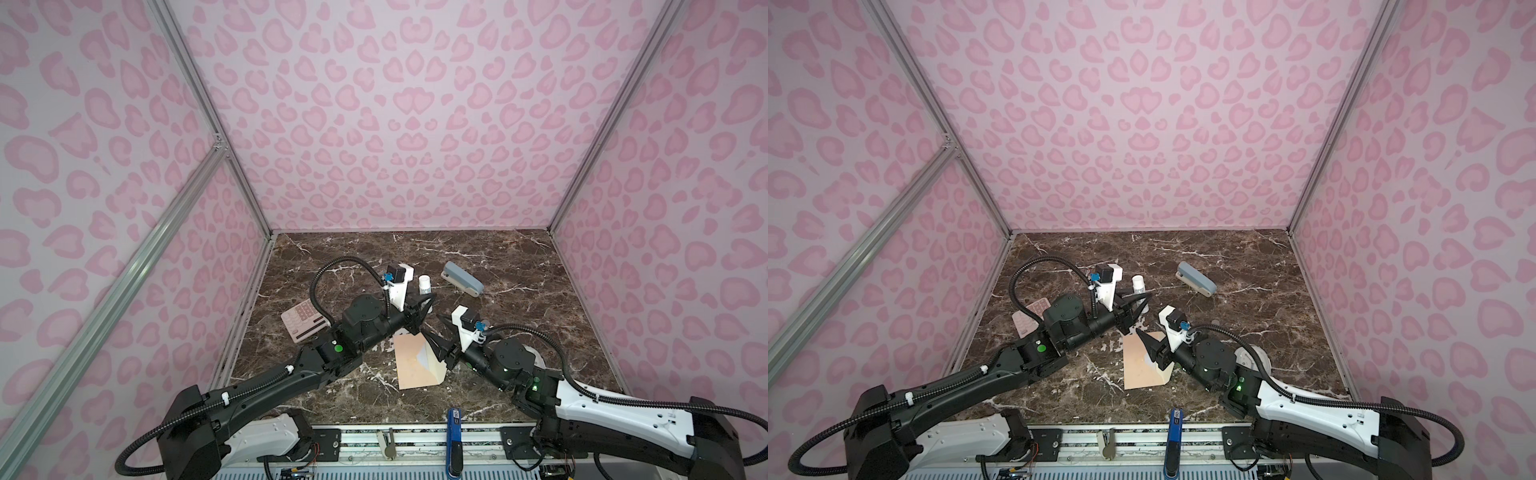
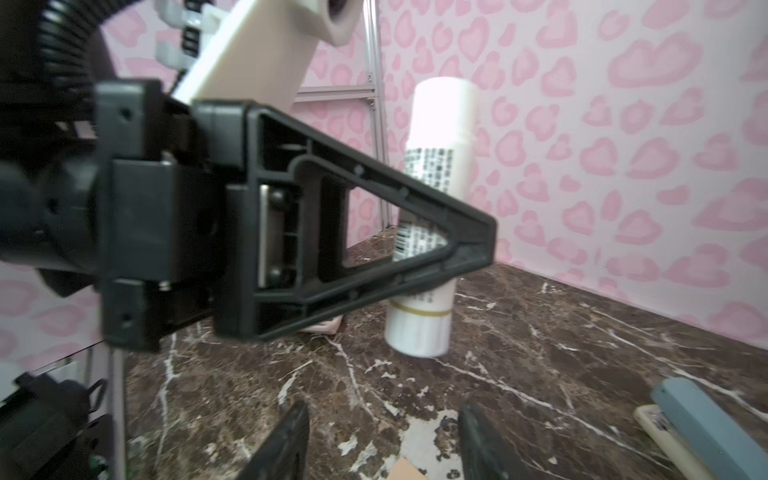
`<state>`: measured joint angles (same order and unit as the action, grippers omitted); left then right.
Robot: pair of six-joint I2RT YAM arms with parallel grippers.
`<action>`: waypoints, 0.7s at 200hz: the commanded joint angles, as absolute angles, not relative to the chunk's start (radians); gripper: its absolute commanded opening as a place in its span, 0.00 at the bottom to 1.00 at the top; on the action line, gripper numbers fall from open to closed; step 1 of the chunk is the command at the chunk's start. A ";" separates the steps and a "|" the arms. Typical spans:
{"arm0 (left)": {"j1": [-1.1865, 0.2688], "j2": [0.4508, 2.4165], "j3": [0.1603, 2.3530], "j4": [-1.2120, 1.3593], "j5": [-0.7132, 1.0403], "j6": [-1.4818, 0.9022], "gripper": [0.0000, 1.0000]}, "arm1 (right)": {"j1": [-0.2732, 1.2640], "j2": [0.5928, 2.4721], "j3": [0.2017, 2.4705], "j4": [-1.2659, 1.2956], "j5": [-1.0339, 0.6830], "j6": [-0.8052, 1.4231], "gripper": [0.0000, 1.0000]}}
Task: Place the letter into the envelope and seal it
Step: 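Move the right gripper back toward the peach envelope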
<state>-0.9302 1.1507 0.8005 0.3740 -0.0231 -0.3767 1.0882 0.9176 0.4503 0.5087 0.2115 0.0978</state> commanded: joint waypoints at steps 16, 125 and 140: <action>-0.951 1.158 0.804 0.465 -0.122 -0.404 0.04 | 1.110 0.967 0.444 0.668 0.374 0.006 0.56; -0.969 1.175 0.799 0.498 -0.137 -0.422 0.04 | 1.126 1.070 0.496 0.782 0.404 -0.075 0.45; -0.969 1.175 0.796 0.500 -0.136 -0.423 0.04 | 1.126 1.076 0.497 0.789 0.406 -0.073 0.45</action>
<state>-0.9699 1.1793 0.8001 0.4446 -0.1291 -0.4175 1.1236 1.0676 0.4900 0.7319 0.3916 -0.0639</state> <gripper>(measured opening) 0.286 0.452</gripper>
